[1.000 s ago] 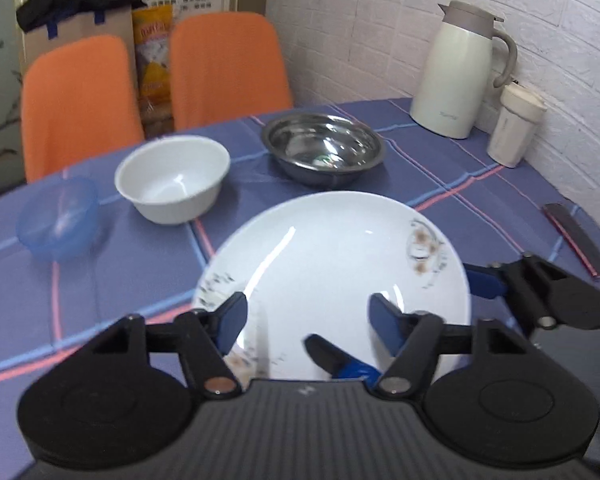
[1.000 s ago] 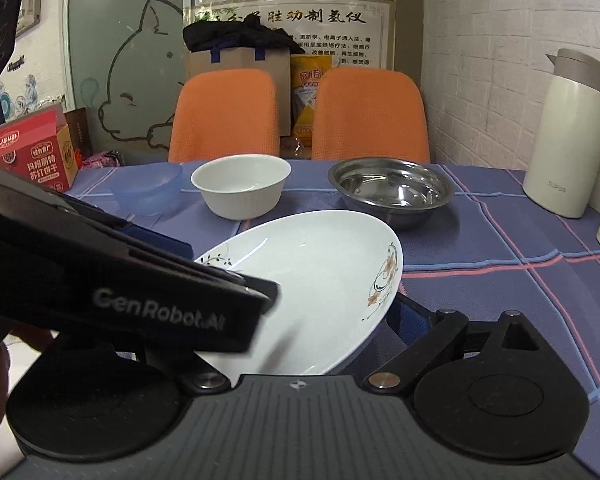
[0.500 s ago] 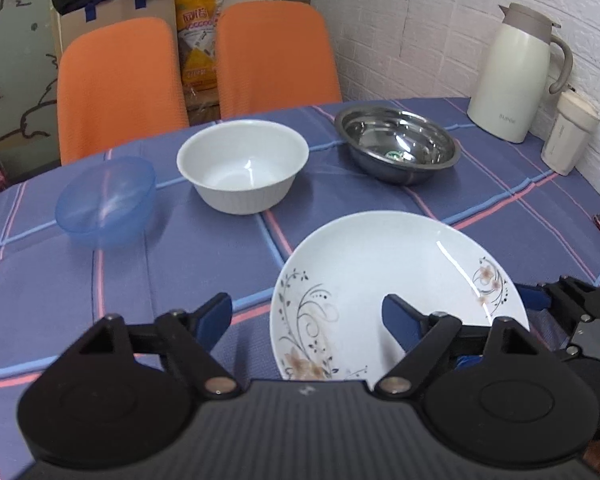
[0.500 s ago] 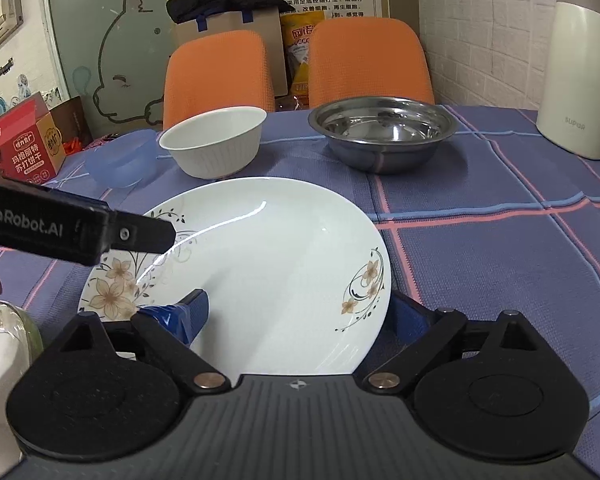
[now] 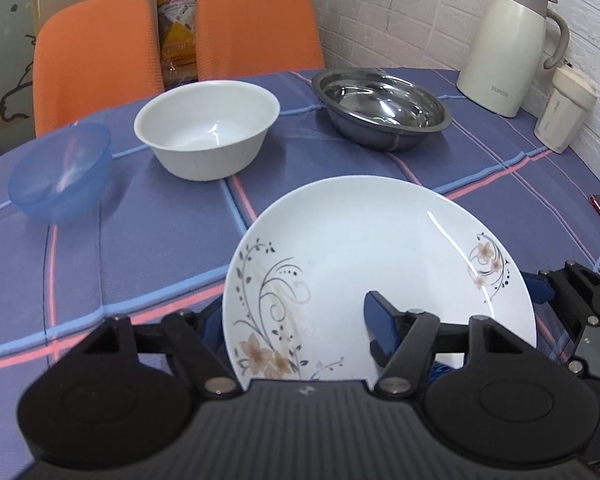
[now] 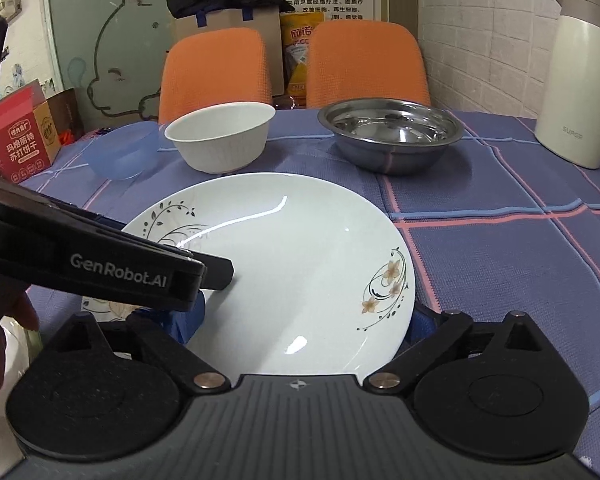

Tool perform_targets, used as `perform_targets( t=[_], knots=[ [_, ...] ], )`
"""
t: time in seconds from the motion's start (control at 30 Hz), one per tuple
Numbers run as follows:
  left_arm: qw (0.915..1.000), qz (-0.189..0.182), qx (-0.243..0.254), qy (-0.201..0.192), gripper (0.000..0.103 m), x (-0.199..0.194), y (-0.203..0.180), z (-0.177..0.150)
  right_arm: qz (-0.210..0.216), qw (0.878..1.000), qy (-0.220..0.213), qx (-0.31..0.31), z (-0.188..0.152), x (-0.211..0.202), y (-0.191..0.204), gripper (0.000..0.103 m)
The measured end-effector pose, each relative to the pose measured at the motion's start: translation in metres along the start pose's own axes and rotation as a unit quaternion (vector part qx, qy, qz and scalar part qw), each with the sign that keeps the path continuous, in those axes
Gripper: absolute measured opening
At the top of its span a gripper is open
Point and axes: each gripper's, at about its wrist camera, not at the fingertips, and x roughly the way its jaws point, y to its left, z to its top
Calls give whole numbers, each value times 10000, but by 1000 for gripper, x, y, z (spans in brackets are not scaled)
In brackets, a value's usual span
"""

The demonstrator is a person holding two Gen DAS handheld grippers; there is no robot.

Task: Organize plates and bowls
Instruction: 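Lift the floral white plate with the right tool toward the left tool, then lower the floral plate onto the stack held by the left tool and open the right tool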

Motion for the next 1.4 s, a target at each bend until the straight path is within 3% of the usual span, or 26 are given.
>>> perform_targets(
  t=[0.2,0.43,0.83,0.93,1.13,1.4],
  knots=[
    [10000,-9,-26,-77,65,-10,-3,2,71,9998,-116,114,3,-12,-2,87],
    [9995,110,-81,-279,65,-55,-2,-6,168,9993,-317,41,7,-44,18,87],
    [9941,822,-641,-296,65,-153,51,-100,992,9946,-160,-277,-30,-90,110,87],
    [9927,896,-755,-276,65,-161,60,-122,1086,9932,-31,-412,-41,-93,128,87],
    [9910,702,-1095,-330,66,-161,74,-143,949,9921,-127,-813,-53,-94,144,87],
    [9915,662,-955,-581,70,-163,75,-153,911,9915,-144,-914,-56,-97,145,84]
  ],
)
